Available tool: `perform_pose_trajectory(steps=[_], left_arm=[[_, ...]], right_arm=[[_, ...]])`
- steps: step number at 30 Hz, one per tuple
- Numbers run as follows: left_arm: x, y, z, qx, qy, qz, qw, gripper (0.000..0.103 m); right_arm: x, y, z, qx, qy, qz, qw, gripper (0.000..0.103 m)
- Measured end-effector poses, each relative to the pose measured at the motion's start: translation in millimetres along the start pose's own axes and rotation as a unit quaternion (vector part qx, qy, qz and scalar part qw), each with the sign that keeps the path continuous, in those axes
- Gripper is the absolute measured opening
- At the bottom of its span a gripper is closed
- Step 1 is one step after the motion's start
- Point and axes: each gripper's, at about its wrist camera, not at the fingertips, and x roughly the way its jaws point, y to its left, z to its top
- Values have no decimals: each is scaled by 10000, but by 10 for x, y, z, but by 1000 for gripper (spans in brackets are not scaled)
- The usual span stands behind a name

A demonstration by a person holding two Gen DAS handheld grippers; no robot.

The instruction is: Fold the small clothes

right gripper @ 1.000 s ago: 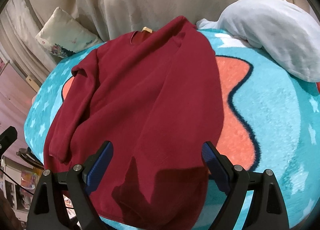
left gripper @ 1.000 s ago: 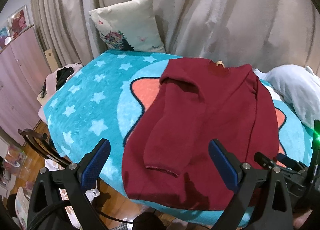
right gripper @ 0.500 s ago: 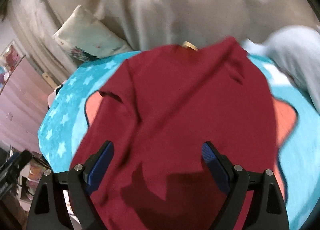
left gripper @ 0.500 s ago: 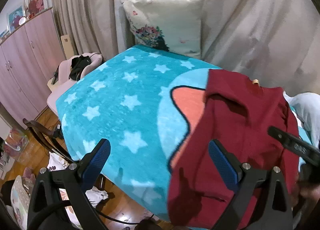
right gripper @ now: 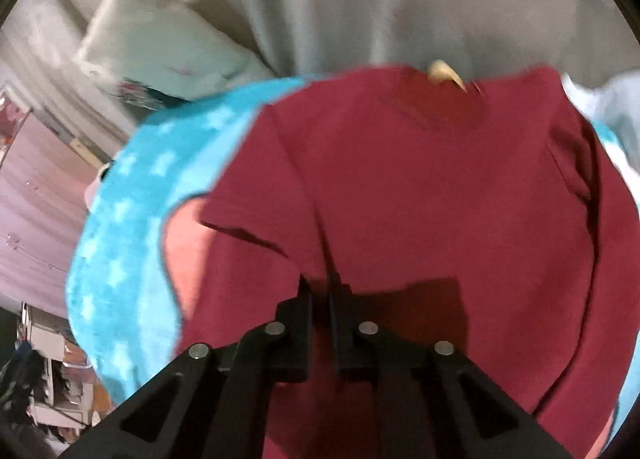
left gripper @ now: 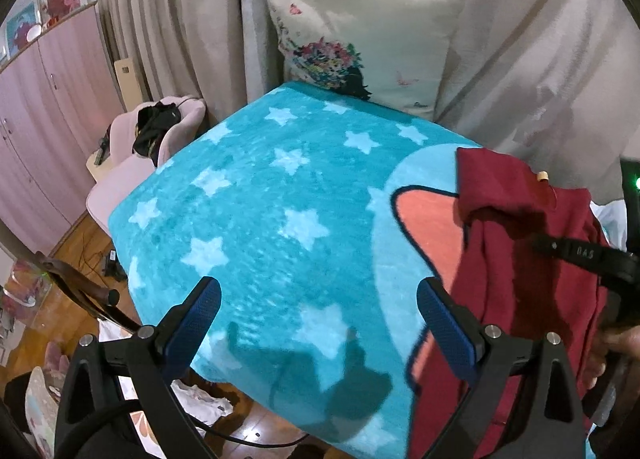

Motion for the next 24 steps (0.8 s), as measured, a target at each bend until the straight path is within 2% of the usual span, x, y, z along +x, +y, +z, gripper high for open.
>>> perform_pose_trajectory(steps=[5, 8, 13, 15, 17, 21, 24], left_arm=[[53, 174, 29, -51, 48, -60, 10000, 98], [37, 278, 30, -76, 11, -72, 9999, 98], [50, 457, 16, -141, 47, -45, 9999, 98], [81, 511, 14, -182, 85, -39, 9998, 98], [128, 530, 25, -224, 141, -87, 9996, 98], [203, 439, 39, -162, 209, -278, 9993, 98], [239, 279, 48, 4, 221, -454, 9987, 98]], right_arm=[[234, 790, 187, -674, 147, 524, 9962, 8], [521, 1272, 294, -1017, 330, 860, 9905, 8], [1070, 1763, 277, -1285, 912, 1254, 9795, 12], [1171, 1793, 226, -1221, 1089, 1240, 9787, 27], [1097, 1741, 172, -1113, 965, 1294, 9806, 46], [810, 1438, 114, -868, 695, 1095, 9877, 50], [536, 986, 31, -417, 538, 832, 9942, 50]])
